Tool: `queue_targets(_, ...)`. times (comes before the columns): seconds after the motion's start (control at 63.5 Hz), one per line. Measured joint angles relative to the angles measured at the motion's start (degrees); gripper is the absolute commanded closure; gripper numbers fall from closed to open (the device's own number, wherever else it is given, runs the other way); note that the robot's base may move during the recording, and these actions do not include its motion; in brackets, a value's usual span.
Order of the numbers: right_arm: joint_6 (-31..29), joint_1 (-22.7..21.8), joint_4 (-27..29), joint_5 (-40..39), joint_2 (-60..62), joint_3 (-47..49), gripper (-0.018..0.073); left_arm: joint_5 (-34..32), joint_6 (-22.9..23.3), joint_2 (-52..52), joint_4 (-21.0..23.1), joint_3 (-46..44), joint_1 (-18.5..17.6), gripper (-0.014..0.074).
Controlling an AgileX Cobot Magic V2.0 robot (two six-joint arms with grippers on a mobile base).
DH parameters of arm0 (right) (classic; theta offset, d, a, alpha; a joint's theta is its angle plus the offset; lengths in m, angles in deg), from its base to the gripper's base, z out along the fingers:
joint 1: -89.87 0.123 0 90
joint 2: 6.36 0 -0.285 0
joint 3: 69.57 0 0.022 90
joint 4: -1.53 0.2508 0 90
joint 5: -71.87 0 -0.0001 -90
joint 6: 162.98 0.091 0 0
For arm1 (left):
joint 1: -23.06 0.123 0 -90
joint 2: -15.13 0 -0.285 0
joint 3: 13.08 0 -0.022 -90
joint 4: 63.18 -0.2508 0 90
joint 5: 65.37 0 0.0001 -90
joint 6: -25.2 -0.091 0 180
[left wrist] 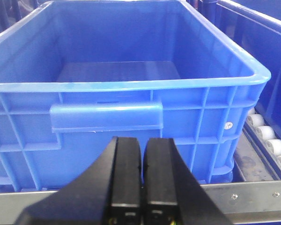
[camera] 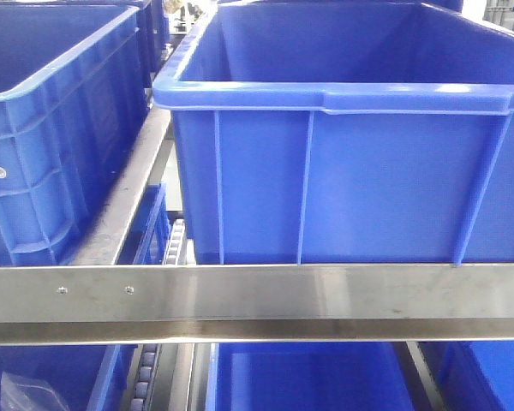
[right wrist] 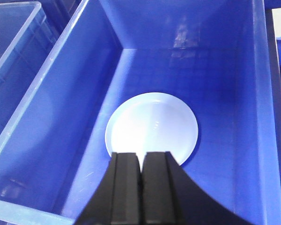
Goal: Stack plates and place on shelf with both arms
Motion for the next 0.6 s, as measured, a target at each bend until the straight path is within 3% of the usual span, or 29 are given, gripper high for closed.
queue_targets(0.189,0.0,0.0,-1.5,-4.6,0.7,-4.5,0.0505,0.0,0.0,0.0,0.0,0.0,0.0,0.0495)
queue_targets(0.598,0.0,0.0,-2.7,-25.4,16.3,-32.5,0.0505,0.0,0.0,0.0,0.0,0.0,0.0,0.0495)
